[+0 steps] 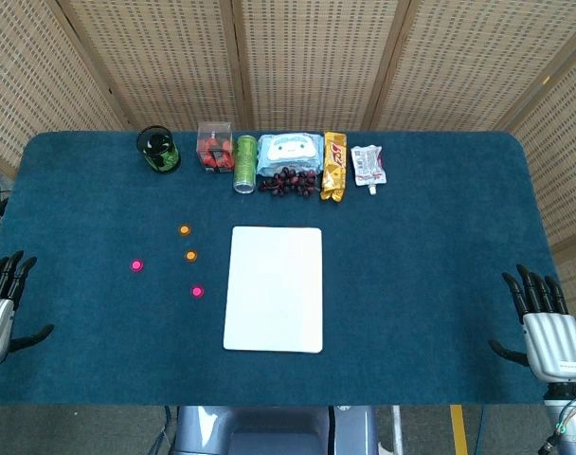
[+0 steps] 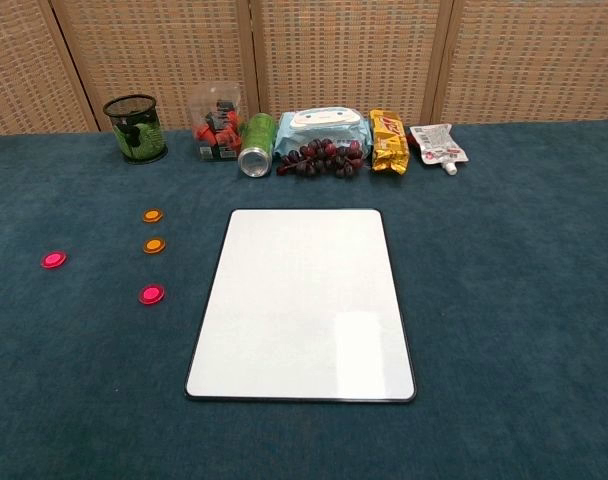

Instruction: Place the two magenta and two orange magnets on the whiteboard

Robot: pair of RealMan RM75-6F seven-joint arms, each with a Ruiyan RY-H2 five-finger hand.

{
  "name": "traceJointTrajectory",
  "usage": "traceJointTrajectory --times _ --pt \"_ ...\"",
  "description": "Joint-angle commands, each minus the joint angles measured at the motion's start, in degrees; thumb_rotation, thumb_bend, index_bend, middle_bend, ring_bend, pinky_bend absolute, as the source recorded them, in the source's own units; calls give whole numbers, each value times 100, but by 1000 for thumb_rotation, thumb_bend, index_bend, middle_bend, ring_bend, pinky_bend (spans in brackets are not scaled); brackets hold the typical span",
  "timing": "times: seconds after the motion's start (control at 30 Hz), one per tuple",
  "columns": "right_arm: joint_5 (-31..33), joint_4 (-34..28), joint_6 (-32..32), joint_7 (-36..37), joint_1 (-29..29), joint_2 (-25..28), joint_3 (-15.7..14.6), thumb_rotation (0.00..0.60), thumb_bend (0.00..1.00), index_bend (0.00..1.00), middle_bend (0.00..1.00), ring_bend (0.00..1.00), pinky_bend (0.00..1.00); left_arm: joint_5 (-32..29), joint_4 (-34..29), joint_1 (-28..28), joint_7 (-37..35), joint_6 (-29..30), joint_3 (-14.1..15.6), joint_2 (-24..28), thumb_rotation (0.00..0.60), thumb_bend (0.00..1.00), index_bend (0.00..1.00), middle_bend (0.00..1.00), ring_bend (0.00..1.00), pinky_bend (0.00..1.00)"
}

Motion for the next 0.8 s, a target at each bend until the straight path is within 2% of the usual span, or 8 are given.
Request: traceJointTrajectory --times 0.03,0.33,0.57,0.67,0.8 --pt "-2 0 0 1 0 0 -1 600 0 0 0 0 0 -4 0 -1 6 -5 1 -2 600 0 0 0 0 0" --pt "26 -26 -13 -4 2 -2 8 600 0 0 0 0 0 -63 47 -61 -9 -133 -16 -24 600 0 0 0 0 0" --pt "34 -29 -35 42 -4 14 -7 600 0 0 0 0 0 -21 199 -564 -281 -861 -112 -139 600 9 0 0 0 0" --pt "63 -54 -119 29 19 31 -21 600 0 0 0 0 0 333 304 -1049 -685 -1410 -122 -191 600 84 82 0 0 0" --pt "114 -91 -167 25 27 57 -16 600 0 0 0 0 0 533 354 -1535 -1009 -1911 -211 -233 600 191 296 0 0 0"
